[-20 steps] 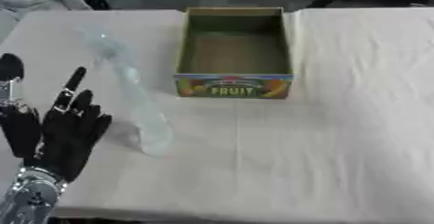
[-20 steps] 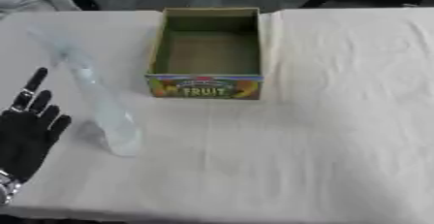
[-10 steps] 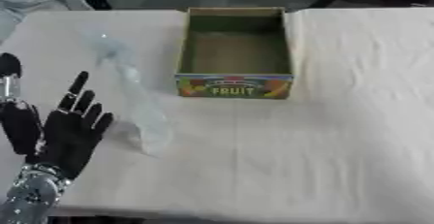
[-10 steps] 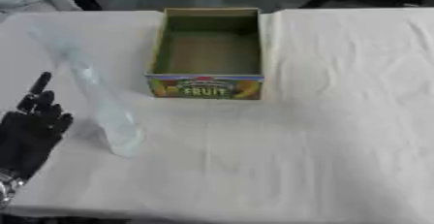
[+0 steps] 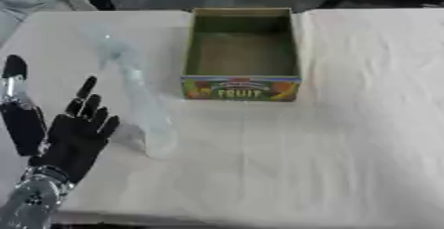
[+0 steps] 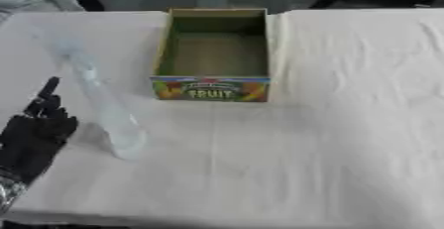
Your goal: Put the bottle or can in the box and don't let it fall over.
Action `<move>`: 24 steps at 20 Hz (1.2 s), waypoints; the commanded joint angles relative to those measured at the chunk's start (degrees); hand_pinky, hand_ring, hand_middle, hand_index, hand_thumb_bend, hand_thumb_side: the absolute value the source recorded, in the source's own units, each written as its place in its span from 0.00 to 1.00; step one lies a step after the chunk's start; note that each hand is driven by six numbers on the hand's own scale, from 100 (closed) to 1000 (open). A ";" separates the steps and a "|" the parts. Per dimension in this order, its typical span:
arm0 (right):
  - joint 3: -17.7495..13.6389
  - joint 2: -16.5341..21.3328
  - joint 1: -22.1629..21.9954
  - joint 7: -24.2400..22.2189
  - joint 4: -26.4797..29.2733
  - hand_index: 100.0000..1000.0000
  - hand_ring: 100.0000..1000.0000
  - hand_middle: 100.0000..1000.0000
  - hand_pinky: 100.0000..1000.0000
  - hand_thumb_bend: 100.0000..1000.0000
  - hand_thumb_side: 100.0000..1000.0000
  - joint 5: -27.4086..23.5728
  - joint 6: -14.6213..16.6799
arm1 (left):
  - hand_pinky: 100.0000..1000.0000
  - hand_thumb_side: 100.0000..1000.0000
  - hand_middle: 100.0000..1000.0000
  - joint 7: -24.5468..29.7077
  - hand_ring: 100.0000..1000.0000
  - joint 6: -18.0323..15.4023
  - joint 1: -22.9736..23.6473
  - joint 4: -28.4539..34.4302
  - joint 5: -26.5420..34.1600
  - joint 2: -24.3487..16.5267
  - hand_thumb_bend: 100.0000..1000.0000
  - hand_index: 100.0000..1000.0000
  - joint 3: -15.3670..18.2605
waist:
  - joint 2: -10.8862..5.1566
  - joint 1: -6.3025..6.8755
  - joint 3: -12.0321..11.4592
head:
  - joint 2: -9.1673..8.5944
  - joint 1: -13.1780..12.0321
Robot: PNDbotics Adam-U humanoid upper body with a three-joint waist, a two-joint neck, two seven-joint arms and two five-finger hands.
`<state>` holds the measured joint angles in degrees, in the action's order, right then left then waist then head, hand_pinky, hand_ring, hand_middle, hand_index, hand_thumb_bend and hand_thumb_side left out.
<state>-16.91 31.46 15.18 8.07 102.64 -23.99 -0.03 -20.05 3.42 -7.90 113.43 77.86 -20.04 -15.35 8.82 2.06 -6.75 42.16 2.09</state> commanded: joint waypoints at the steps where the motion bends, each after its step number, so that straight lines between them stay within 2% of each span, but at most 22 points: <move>1: -0.33 1.06 0.91 0.03 1.37 0.96 0.89 1.00 0.78 0.00 0.67 -0.29 -0.12 | 0.00 0.67 0.16 -0.18 0.00 0.76 -0.81 1.16 0.98 -0.04 0.59 1.00 -0.06 | -0.71 -0.07 0.09 | -0.76 -0.26; 10: -0.29 0.88 0.98 -0.10 1.46 0.96 0.89 1.00 0.78 0.00 0.67 -0.45 -0.21 | 0.00 0.69 0.14 -0.84 0.00 2.57 -2.39 1.16 3.75 1.22 0.56 1.00 -0.71 | -0.56 -0.06 0.27 | -1.04 -0.71; 24: -0.34 0.61 0.97 -0.23 1.41 0.96 0.89 1.00 0.78 0.00 0.67 -0.43 -0.31 | 0.00 0.70 0.12 -2.59 0.00 3.49 -4.30 1.16 5.51 2.46 0.56 1.00 -0.67 | -0.31 -0.14 0.48 | -1.26 -1.10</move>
<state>-16.90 30.99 15.58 7.83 102.65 -24.25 -0.29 -22.41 6.91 -11.45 113.43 83.13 -17.51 -16.38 9.03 2.06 -6.35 41.64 1.11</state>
